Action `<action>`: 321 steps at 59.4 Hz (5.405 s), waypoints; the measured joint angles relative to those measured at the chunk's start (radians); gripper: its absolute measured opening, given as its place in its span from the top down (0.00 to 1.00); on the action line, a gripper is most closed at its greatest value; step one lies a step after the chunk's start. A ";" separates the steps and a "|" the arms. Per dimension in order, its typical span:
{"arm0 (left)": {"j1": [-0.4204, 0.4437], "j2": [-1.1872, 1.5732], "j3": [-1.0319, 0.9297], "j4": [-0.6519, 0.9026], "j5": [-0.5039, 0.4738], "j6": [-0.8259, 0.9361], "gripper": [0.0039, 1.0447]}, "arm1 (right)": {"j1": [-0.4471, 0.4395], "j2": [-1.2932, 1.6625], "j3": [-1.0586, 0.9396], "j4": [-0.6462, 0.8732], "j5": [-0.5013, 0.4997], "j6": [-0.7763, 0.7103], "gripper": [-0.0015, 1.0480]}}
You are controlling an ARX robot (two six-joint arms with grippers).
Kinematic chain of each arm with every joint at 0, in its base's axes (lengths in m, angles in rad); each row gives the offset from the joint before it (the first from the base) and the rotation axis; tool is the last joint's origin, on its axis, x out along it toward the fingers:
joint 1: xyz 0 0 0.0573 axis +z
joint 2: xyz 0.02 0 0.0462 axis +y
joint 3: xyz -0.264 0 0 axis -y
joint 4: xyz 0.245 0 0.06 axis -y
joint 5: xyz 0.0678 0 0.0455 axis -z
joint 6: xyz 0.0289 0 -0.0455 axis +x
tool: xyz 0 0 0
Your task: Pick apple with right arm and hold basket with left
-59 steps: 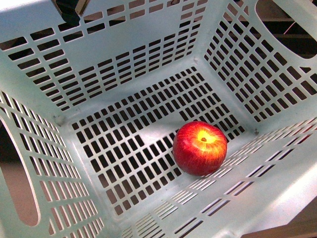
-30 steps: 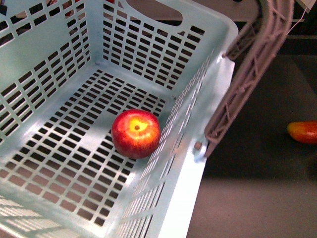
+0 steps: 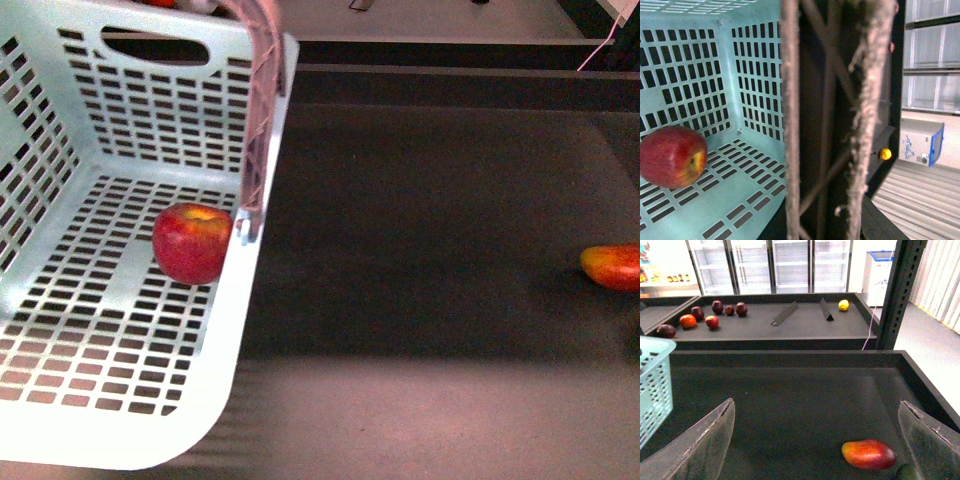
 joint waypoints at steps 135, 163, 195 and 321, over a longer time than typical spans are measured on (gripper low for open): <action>-0.153 -0.313 -0.094 -0.314 -0.130 -0.160 0.06 | 0.000 0.000 0.000 0.000 0.000 0.000 0.09; 0.055 -0.632 -0.684 0.663 0.080 1.497 0.88 | 0.000 0.000 0.000 0.000 0.000 0.000 0.09; 0.251 -0.925 -0.833 0.524 0.269 1.551 0.97 | 0.000 0.000 0.000 0.000 0.000 0.000 0.09; 0.260 -1.487 -0.884 0.030 0.280 1.553 0.68 | 0.000 0.000 0.000 0.000 0.000 0.000 0.09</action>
